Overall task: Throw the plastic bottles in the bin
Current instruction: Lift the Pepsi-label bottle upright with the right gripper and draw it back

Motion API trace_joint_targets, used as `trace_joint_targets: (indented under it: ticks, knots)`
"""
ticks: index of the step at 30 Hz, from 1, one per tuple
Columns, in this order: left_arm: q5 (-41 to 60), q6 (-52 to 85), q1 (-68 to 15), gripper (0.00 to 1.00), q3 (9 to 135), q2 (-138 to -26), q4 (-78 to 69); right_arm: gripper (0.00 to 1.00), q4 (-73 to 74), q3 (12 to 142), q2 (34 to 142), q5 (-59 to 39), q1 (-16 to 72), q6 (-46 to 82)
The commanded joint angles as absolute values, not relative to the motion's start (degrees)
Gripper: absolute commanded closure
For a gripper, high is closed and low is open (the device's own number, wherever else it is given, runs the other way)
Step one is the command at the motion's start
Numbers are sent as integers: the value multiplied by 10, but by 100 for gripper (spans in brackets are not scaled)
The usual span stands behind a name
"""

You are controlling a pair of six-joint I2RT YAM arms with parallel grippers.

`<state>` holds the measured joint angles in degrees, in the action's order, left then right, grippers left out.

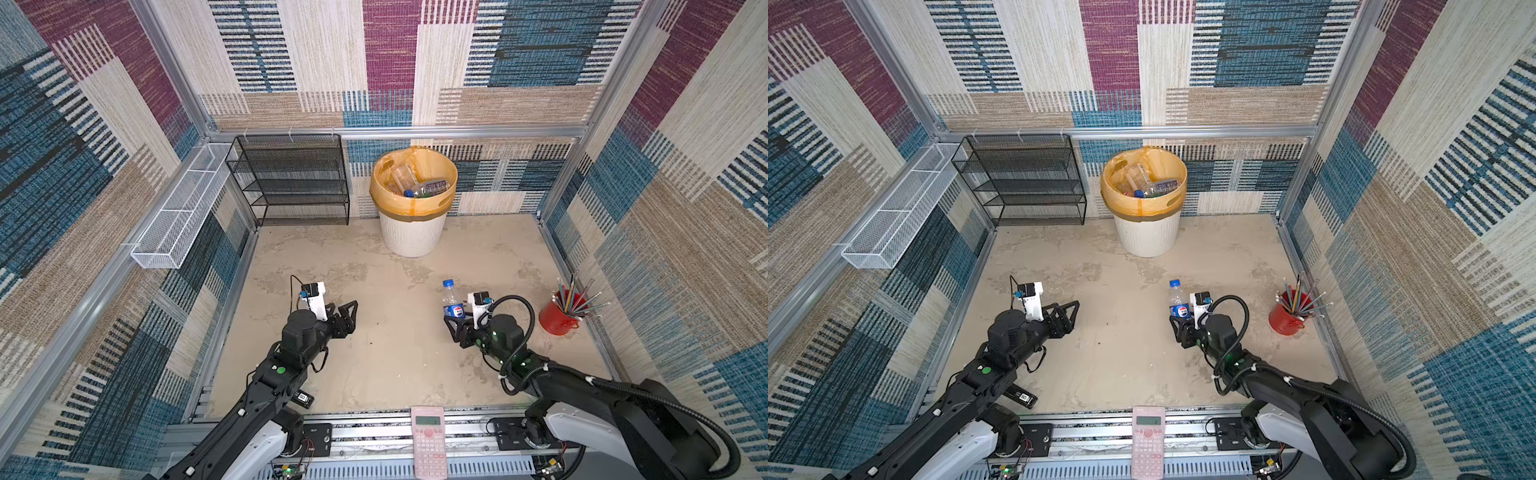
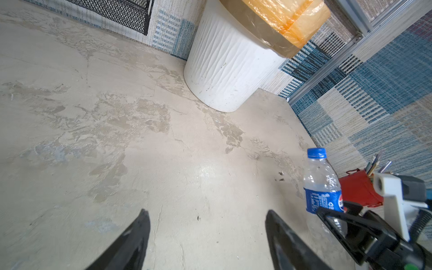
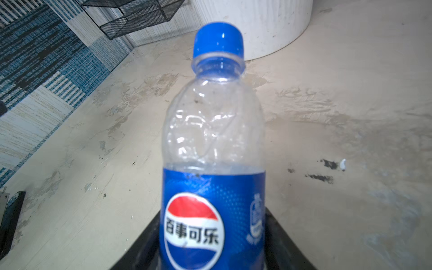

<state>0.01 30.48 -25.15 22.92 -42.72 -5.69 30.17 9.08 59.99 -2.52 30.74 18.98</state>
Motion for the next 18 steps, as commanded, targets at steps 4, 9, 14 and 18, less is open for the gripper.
trace_joint_targets:
  ticks: [4, 9, 14, 18]
  knots:
    - [-8, 310, -250, 22, 241, -452, -102, 64, 340, 1, 433, 26, 308, 190]
    - [-9, 307, -250, 22, 255, -482, -117, 64, 300, -32, 292, 56, 308, 177]
    - [-7, 310, -250, 22, 266, -501, -128, 65, 284, -62, 168, 64, 308, 154]
    - [-9, 309, -250, 22, 272, -508, -128, 66, 294, -70, 97, 67, 307, 98]
